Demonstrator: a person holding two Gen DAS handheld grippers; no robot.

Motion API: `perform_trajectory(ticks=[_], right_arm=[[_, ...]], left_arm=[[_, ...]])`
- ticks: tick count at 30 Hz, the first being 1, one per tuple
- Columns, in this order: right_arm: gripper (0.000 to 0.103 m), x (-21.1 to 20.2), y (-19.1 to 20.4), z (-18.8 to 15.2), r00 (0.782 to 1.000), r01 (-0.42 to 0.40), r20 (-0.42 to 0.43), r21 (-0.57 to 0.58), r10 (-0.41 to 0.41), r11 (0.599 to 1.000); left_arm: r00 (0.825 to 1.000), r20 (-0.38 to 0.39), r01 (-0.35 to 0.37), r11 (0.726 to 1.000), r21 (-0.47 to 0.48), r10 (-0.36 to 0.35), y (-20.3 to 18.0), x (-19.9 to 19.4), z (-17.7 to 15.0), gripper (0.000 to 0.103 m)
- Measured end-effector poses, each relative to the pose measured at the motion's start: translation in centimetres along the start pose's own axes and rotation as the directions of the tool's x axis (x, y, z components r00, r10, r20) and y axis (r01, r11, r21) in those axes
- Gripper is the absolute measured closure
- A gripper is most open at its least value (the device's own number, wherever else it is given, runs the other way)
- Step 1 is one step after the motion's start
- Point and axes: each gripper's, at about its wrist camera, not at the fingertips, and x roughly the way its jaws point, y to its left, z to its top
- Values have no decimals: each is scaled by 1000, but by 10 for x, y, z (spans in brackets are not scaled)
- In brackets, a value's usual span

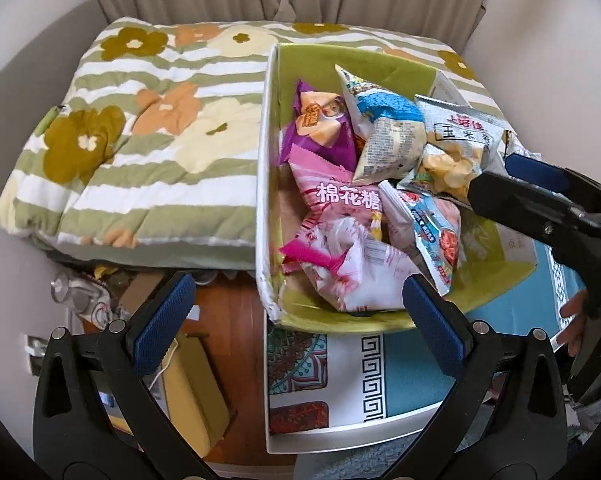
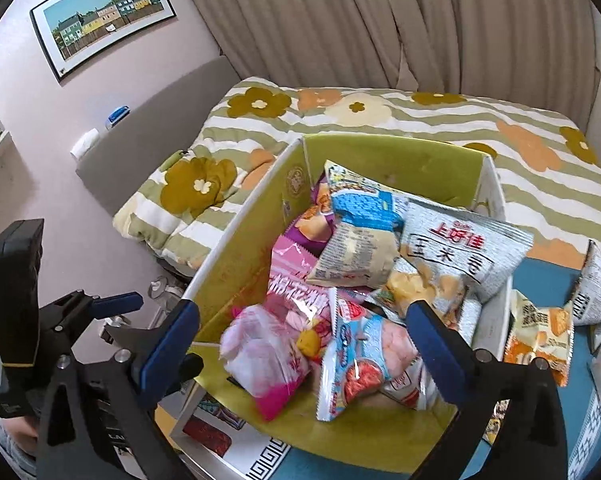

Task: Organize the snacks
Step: 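Move both tools back over the orange cake bag and pale pink packet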

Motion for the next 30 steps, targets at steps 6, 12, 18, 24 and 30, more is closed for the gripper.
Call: perform_trajectory(ticks=[6, 12, 18, 24, 30], right_arm=[[0, -14, 0, -2, 1000, 30, 5, 6, -30, 1000], [0, -45, -7, -2, 995, 85, 42, 11, -86, 996], [0, -88, -36, -8, 983, 136, 113, 69, -143, 988], [0, -139, -81, -24, 959, 225, 154, 102, -239, 969], [0, -181, -137, -47, 952, 248, 159, 103, -262, 963]], left_arm=[[999, 41, 9, 1000, 17, -9, -8, -14, 6, 0], [996, 86, 19, 999, 34, -22, -25, -29, 16, 0], [990, 133, 41, 996, 83, -52, -65, -45, 27, 0], [983, 170, 56, 991, 124, -76, -128, -56, 30, 0], [981, 173, 66, 988, 141, -90, -201, -53, 26, 0]])
